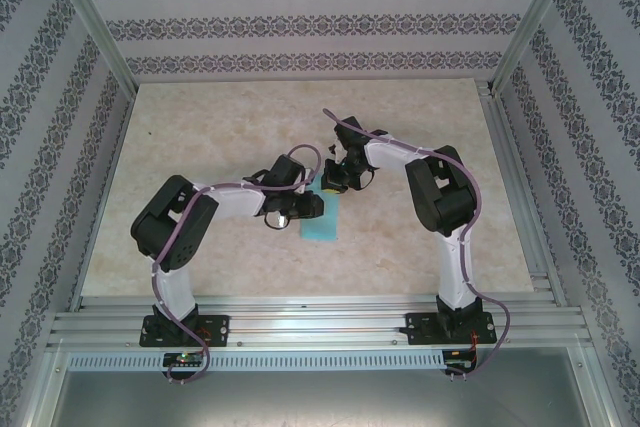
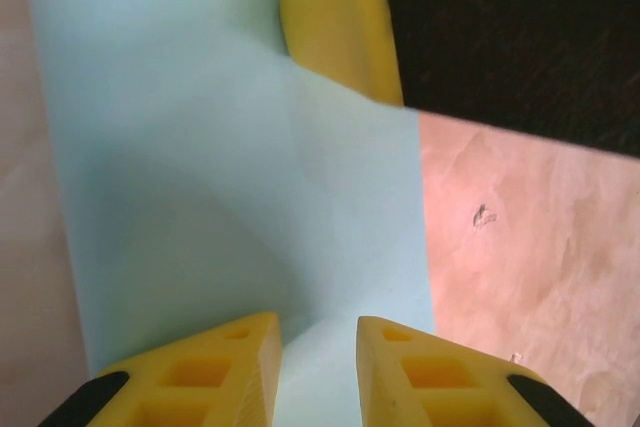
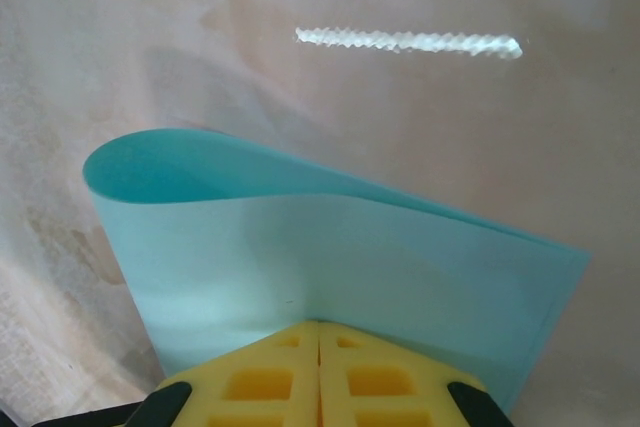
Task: Fold a paper plane with a square sheet of paper (fold left side to right side)
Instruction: First fold in half a square sheet of paper at the center of the table.
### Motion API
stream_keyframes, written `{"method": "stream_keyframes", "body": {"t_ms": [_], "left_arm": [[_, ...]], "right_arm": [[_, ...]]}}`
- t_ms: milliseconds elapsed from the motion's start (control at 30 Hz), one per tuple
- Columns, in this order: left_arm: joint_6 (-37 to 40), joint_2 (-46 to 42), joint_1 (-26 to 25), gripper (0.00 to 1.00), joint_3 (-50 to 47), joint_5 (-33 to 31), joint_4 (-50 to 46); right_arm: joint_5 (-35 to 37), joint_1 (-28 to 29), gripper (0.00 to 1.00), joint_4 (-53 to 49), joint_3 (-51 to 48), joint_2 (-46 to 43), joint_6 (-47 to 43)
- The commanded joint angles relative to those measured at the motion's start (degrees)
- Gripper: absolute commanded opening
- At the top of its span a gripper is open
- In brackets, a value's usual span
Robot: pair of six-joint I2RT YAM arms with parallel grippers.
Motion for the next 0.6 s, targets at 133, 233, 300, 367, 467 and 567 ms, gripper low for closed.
{"method": "stream_keyframes", "body": {"t_ms": [133, 233, 300, 367, 467, 567], "left_arm": [[1.2, -2.9, -0.9, 0.28, -6.4, 4.0, -4.4], [0.9, -4.2, -1.0, 0.27, -7.9, 4.4, -4.0], [0.7, -5.1, -1.1, 0.28, -8.9, 4.6, -3.5], [0.5, -5.9, -1.4, 0.28, -10.2, 5.0, -3.1], [0.1, -6.9, -2.0, 0.28, -12.0, 5.5, -2.2], [0.0, -7.7, -2.7, 0.28, -13.7, 6.3, -1.3]], "right_arm": [[7.3, -0.2, 0.08, -3.3, 0.1, 4.0, -1.1], [7.5, -0.2, 0.07, -3.7, 0.4, 4.1, -1.2], [7.5, -0.2, 0.08, -3.8, 0.6, 4.2, -1.3], [7.4, -0.2, 0.08, -3.9, 0.8, 4.3, -1.3], [7.3, -0.2, 0.08, -4.1, 1.2, 4.6, -1.4], [7.2, -0.2, 0.07, -4.6, 1.7, 4.7, -1.6]]}}
